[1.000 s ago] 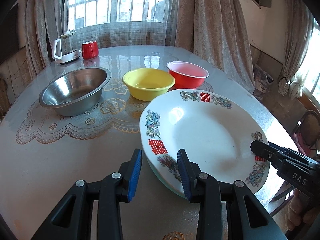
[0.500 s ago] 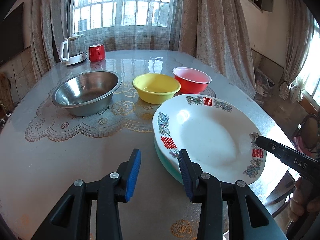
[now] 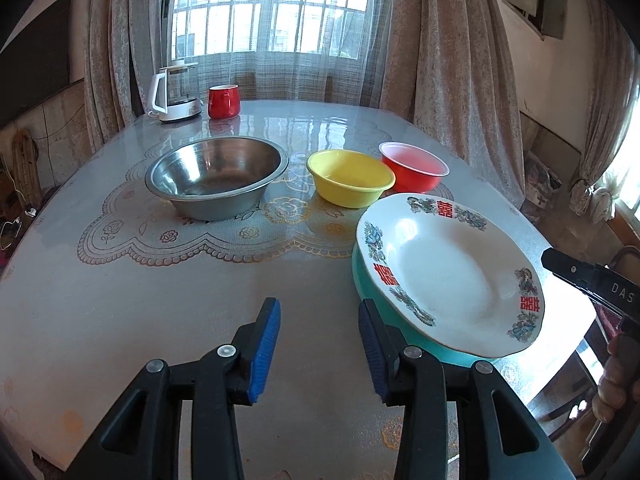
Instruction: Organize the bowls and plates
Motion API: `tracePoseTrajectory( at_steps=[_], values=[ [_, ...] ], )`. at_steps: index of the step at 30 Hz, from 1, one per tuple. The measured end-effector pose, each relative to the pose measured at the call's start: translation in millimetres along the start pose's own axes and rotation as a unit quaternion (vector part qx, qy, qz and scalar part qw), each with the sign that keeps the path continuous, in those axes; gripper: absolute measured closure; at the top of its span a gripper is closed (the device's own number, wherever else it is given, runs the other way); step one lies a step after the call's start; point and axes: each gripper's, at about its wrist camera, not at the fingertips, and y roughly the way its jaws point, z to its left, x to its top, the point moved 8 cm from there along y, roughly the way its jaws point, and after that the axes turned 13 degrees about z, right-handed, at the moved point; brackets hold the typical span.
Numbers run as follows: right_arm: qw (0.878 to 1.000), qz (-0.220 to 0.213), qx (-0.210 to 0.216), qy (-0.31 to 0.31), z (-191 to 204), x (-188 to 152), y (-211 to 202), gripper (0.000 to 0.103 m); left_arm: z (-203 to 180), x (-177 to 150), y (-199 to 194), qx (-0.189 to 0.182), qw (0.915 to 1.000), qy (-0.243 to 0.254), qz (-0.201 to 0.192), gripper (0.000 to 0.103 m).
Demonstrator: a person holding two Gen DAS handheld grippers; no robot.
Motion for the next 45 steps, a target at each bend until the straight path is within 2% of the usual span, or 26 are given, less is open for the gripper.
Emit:
tracePoseTrajectory(
  at_steps=[6,11,16,19,28,34,39,45],
  values=[
    [0.999,0.015,0.03,-0.025,30.7,5.6,7.1,0.064,23.0,-8.1,3.4,0.006,0.9997,-0.023,0.01,0.057],
    [0.993,0.047,0.072,-0.076,78.0,4.5,20.9,0.063,58.1,-12.6,6.2,0.015,0.9977,-0.063,0.02,0.054],
    [0.986,0.076,0.105,-0.104,120.5,1.7,38.6,0.062,107.8,-12.3,8.4,0.039,0.9917,-0.119,0.031,0.054],
    [0.981,0.098,0.124,-0.116,142.4,-1.0,51.2,0.062,135.0,-11.9,9.2,0.04,0.9863,-0.155,0.04,0.054],
    [0.965,0.152,0.161,-0.139,197.1,-3.4,87.3,0.062,169.2,5.9,3.2,0.026,0.9831,-0.18,0.019,0.054],
    [0.964,0.163,0.175,-0.115,215.6,17.1,105.2,0.062,168.3,35.9,5.7,0.026,0.9868,-0.16,0.005,0.054],
    [0.965,0.18,0.178,-0.071,224.9,45.6,135.8,0.062,173.3,69.0,19.5,0.013,0.986,-0.166,0.0,0.051],
    [0.968,0.196,0.157,-0.018,220.7,69.5,177.1,0.062,185.1,105.4,47.4,0.011,0.9847,-0.174,0.011,0.051]
  ],
)
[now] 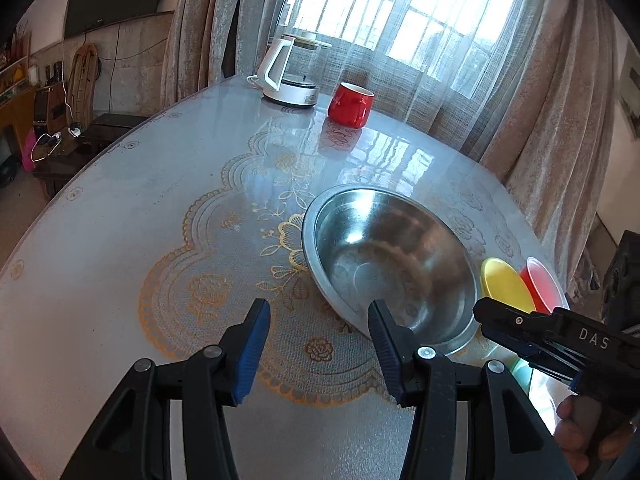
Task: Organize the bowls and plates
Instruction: 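Move both grippers to the rim of the stainless steel bowl, then close both grippers on the steel bowl rim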
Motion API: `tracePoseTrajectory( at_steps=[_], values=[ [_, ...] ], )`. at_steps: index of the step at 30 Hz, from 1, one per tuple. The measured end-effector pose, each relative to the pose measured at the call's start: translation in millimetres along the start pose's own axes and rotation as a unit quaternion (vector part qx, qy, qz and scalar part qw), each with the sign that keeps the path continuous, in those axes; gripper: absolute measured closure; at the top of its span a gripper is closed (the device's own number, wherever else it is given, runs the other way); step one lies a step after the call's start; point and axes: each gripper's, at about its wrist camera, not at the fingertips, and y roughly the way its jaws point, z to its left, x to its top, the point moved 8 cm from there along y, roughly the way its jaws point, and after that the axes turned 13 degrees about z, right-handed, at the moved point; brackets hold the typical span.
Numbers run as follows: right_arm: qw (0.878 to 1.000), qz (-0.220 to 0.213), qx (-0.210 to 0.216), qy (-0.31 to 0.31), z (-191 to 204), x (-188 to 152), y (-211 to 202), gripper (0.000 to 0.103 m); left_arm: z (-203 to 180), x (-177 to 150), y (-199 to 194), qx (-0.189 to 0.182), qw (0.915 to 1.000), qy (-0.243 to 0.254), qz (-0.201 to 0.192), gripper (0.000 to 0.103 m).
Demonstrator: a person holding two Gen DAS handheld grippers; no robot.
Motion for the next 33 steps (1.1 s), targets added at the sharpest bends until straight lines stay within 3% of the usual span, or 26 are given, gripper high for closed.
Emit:
tracePoseTrajectory(
  at_steps=[4,8,10,16,33],
  values=[
    [1.0,0.012,-0.008,0.013,-6.0,13.9,18.9,0.062,-0.1,11.9,27.6,0.006,0.9997,-0.003,0.025,0.053],
    [0.999,0.02,-0.035,-0.007,-5.0,16.4,32.4,0.067,-12.1,14.5,40.8,-0.007,0.9994,0.02,0.028,0.074],
    [0.998,0.027,-0.055,-0.026,-3.3,13.2,37.7,0.076,-16.0,12.8,40.5,-0.007,0.9994,0.023,0.024,0.075],
    [0.994,0.023,-0.084,-0.061,2.7,9.5,40.9,0.077,-18.2,4.4,31.6,-0.01,0.9993,0.03,0.017,0.074],
    [0.989,0.028,-0.061,-0.131,48.6,-50.2,26.3,0.077,12.3,-59.5,-40.8,0.008,0.9998,0.006,-0.019,0.073]
  ],
)
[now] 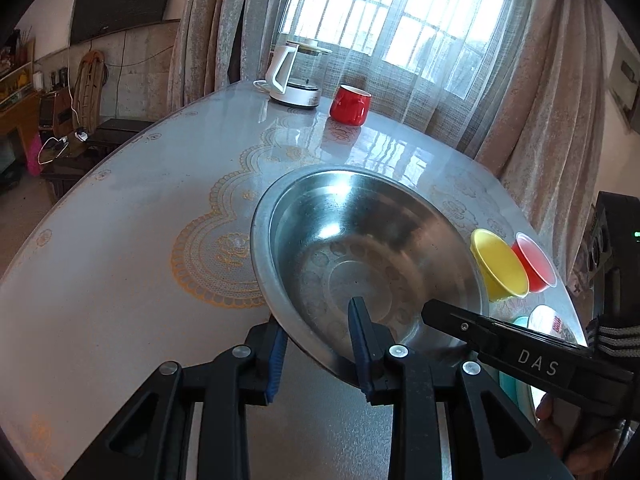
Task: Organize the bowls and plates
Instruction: 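Close both grippers on the steel bowl rim, then carry the steel bowl with both grippers, set it down, open grippers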
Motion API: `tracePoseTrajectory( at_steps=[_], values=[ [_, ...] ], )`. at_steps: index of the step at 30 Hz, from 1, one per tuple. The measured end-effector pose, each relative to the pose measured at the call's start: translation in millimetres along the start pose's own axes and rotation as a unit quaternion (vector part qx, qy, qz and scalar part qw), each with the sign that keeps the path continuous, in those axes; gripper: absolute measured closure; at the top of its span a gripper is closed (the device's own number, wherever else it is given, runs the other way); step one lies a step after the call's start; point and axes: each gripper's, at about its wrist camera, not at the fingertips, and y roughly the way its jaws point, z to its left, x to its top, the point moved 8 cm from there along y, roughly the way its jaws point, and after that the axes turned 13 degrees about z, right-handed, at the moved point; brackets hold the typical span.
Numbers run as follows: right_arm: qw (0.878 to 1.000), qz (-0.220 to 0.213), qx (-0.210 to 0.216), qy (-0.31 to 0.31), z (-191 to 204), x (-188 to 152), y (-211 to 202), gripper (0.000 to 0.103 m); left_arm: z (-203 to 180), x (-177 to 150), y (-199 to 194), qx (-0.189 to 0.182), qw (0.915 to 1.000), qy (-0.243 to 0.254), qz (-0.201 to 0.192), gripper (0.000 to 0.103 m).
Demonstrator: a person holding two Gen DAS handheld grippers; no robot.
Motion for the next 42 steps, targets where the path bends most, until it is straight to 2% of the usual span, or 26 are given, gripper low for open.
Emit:
tracePoseTrajectory(
  at_steps=[11,17,21,26,36,42],
  values=[
    [0.999,0.012,0.023,-0.037,38.2,-45.8,-0.3,0.077,31.9,-51.9,-41.5,0.025,0.9995,-0.018,-0.01,0.071],
    [0.998,0.021,0.025,-0.05,56.1,-62.9,7.8,0.077,52.2,-73.2,-48.5,0.037,0.9986,-0.038,-0.008,0.071],
    [0.998,0.037,0.018,-0.052,61.8,-74.1,23.0,0.076,66.7,-84.9,-39.4,0.041,0.9976,-0.056,0.007,0.071],
    [0.997,0.026,-0.001,-0.07,69.2,-74.3,23.0,0.076,71.2,-86.5,-38.5,0.038,0.9976,-0.058,0.006,0.07],
    [0.998,0.03,0.027,-0.053,72.5,-73.5,21.1,0.071,75.8,-84.9,-42.8,0.046,0.9968,-0.066,-0.001,0.069],
    [0.998,0.014,0.025,-0.058,73.2,-74.7,13.6,0.064,79.1,-86.0,-51.7,0.062,0.9959,-0.063,-0.018,0.064]
  ],
)
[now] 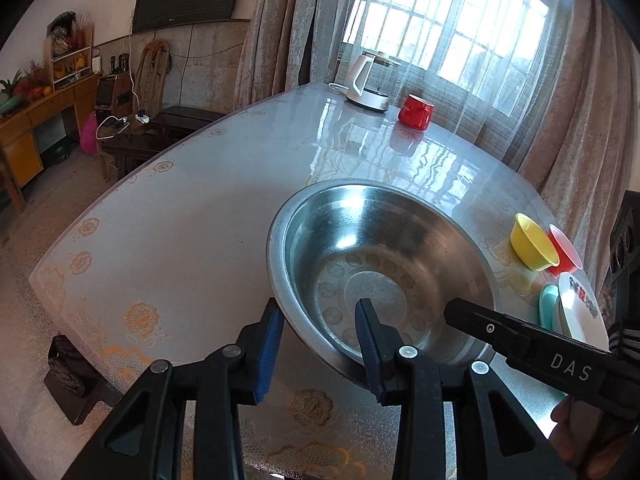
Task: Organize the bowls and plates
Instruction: 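Carry the steel bowl with both grippers, set it down, open grippers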
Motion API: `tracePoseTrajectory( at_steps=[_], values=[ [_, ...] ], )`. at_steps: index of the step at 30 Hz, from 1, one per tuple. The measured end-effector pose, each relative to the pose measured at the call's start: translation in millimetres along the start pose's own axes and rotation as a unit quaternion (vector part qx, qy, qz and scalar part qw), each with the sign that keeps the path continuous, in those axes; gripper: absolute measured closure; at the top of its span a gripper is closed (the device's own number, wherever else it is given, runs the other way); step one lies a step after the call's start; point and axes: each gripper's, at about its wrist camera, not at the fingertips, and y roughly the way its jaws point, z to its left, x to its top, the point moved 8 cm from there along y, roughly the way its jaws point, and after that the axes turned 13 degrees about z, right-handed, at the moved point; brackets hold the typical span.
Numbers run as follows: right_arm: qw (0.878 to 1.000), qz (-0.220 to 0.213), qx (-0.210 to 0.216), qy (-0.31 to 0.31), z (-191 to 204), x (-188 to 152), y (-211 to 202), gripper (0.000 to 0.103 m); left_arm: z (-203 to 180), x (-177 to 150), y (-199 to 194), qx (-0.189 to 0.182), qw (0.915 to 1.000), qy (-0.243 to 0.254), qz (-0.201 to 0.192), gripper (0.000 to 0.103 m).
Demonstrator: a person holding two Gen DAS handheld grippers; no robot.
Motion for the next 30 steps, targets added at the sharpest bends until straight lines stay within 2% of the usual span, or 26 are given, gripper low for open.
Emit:
tracePoseTrajectory(
  at_steps=[3,19,24,30],
  values=[
    [1.0,-0.01,-0.004,0.005,-3.6,0.1,-6.3,0.063,2.6,-0.5,-3.4,-0.005,1.0,-0.007,-0.003,0.063],
    [0.997,-0.063,0.003,0.033,-26.1,-2.9,-50.6,0.062,-0.4,-0.5,-29.7,0.015,0.9993,0.002,-0.035,0.061],
    [0.996,-0.076,0.004,0.041,-35.5,-5.4,-63.6,0.062,-12.4,2.4,-40.9,0.011,0.9987,0.018,-0.046,0.061],
    [0.994,-0.09,0.005,0.06,-53.3,-9.0,-80.1,0.062,-40.8,3.6,-51.6,0.003,0.9965,0.059,-0.059,0.058]
  ],
)
